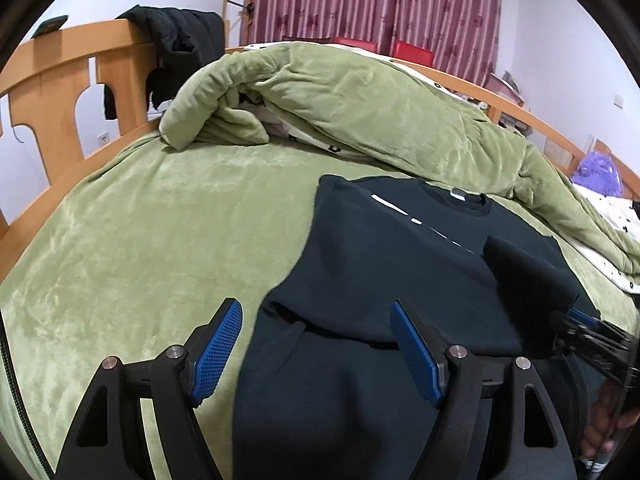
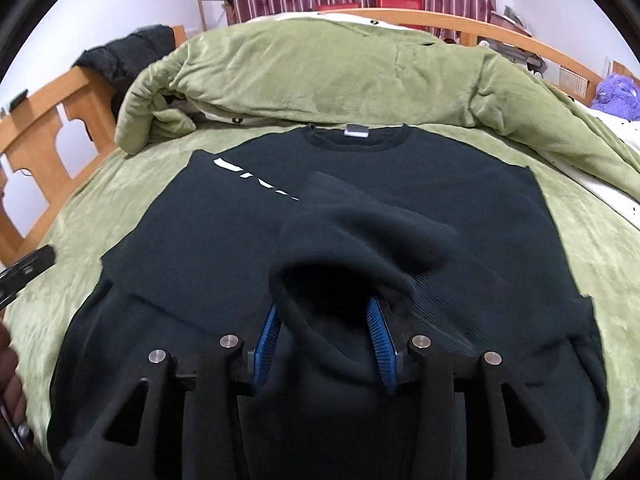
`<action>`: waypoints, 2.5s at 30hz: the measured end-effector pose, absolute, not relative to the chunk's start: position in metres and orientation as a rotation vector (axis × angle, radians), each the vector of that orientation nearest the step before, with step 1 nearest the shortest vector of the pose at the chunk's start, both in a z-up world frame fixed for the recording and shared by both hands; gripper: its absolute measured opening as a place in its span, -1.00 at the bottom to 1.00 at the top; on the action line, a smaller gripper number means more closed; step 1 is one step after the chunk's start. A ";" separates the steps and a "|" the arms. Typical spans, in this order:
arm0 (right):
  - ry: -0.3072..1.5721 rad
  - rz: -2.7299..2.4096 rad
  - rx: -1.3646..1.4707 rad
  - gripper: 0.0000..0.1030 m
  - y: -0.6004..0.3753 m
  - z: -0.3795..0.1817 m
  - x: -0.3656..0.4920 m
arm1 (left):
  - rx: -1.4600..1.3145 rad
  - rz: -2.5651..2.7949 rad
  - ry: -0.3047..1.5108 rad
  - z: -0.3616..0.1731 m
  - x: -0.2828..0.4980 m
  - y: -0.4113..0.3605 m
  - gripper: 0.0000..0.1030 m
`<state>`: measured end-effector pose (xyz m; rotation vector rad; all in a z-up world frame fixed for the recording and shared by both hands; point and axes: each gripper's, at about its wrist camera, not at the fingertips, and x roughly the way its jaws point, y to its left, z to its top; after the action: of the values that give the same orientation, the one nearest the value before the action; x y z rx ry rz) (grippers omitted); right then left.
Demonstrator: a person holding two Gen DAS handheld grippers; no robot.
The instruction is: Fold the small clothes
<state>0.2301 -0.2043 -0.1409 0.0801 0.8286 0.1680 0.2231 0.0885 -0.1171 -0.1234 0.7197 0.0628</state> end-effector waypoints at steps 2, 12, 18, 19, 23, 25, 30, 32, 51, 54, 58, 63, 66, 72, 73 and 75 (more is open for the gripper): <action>0.815 0.153 0.103 0.02 -0.226 -0.134 0.215 | -0.121 0.055 0.727 -0.118 0.223 0.083 0.46; 0.806 0.043 0.262 0.03 -0.303 -0.124 0.187 | -0.047 0.022 0.710 -0.107 0.215 0.036 0.46; 0.801 0.035 0.232 0.13 -0.306 -0.116 0.181 | -0.001 -0.005 0.708 -0.103 0.211 0.007 0.46; 0.797 0.035 0.214 0.13 -0.305 -0.115 0.178 | 0.001 -0.011 0.710 -0.103 0.210 0.002 0.46; 0.775 0.014 0.143 0.13 -0.304 -0.113 0.169 | 0.003 -0.031 0.710 -0.100 0.206 -0.010 0.46; 0.765 0.004 0.114 0.13 -0.304 -0.113 0.165 | 0.002 -0.039 0.706 -0.098 0.204 -0.016 0.46; 0.765 -0.026 0.034 0.13 -0.307 -0.112 0.159 | 0.011 -0.044 0.703 -0.102 0.202 -0.029 0.46; 0.753 -0.052 0.021 0.13 -0.310 -0.111 0.157 | 0.012 -0.061 0.714 -0.103 0.202 -0.034 0.46; 0.711 -0.102 0.106 0.13 -0.367 -0.099 0.149 | 0.058 -0.206 0.735 -0.108 0.194 -0.103 0.46; 0.698 -0.120 0.101 0.13 -0.377 -0.099 0.147 | 0.036 -0.239 0.715 -0.104 0.199 -0.126 0.46; 0.697 -0.150 0.099 0.13 -0.398 -0.105 0.144 | 0.046 -0.284 0.714 -0.106 0.208 -0.164 0.46; 0.707 -0.192 0.122 0.13 -0.429 -0.117 0.139 | 0.090 -0.334 0.752 -0.122 0.226 -0.203 0.46; 0.718 -0.223 0.123 0.13 -0.448 -0.128 0.136 | 0.077 -0.337 0.778 -0.136 0.240 -0.216 0.45; 0.759 -0.255 0.155 0.13 -0.475 -0.146 0.136 | 0.081 -0.298 0.857 -0.170 0.269 -0.233 0.18; 0.764 -0.259 0.160 0.13 -0.478 -0.148 0.136 | 0.079 -0.293 0.864 -0.175 0.272 -0.234 0.18; 0.769 -0.262 0.166 0.13 -0.480 -0.150 0.138 | 0.070 -0.288 0.864 -0.181 0.276 -0.234 0.18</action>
<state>0.1382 -0.4800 -0.1498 0.1660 0.7692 -0.2618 0.2759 -0.2336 -0.1805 0.0701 0.8638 -0.2875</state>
